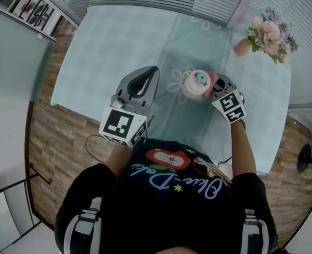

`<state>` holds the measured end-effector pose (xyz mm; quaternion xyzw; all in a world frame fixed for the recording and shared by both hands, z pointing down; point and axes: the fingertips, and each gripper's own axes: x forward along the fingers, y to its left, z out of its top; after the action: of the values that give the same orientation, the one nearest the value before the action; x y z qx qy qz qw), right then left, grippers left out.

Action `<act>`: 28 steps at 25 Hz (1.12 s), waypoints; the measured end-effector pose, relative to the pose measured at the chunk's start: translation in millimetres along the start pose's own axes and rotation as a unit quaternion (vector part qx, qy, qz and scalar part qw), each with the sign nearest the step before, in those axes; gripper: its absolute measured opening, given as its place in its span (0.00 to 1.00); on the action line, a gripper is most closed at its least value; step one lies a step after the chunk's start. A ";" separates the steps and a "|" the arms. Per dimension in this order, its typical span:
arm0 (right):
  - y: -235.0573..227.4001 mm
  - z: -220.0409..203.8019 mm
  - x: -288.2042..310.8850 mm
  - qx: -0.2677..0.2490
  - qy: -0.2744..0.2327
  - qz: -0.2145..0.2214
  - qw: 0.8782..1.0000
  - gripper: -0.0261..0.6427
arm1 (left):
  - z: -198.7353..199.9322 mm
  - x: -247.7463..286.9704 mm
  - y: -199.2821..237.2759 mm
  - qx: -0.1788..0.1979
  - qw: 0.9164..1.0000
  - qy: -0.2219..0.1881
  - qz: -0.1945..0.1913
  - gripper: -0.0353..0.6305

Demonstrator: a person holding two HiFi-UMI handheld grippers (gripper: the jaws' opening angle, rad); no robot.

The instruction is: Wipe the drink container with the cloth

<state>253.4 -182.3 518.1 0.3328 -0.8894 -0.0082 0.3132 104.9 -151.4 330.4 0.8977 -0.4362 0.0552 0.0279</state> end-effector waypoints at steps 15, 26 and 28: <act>5.0 -25.5 14.2 -0.011 0.056 -0.009 0.998 0.06 | -2.0 3.3 0.4 -0.003 1.000 0.002 -0.003 0.06; -11.9 -25.6 1.8 0.043 0.038 -0.079 0.995 0.06 | -1.2 5.3 2.2 -0.004 1.000 0.000 -0.006 0.06; -22.1 -20.3 -8.5 0.076 0.024 -0.111 0.991 0.06 | -1.5 5.4 2.9 -0.005 1.000 0.001 -0.007 0.06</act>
<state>282.8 -190.4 524.8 0.4526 -0.8372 0.0323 0.3053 105.9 -157.3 332.5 0.9005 -0.4302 0.0533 0.0329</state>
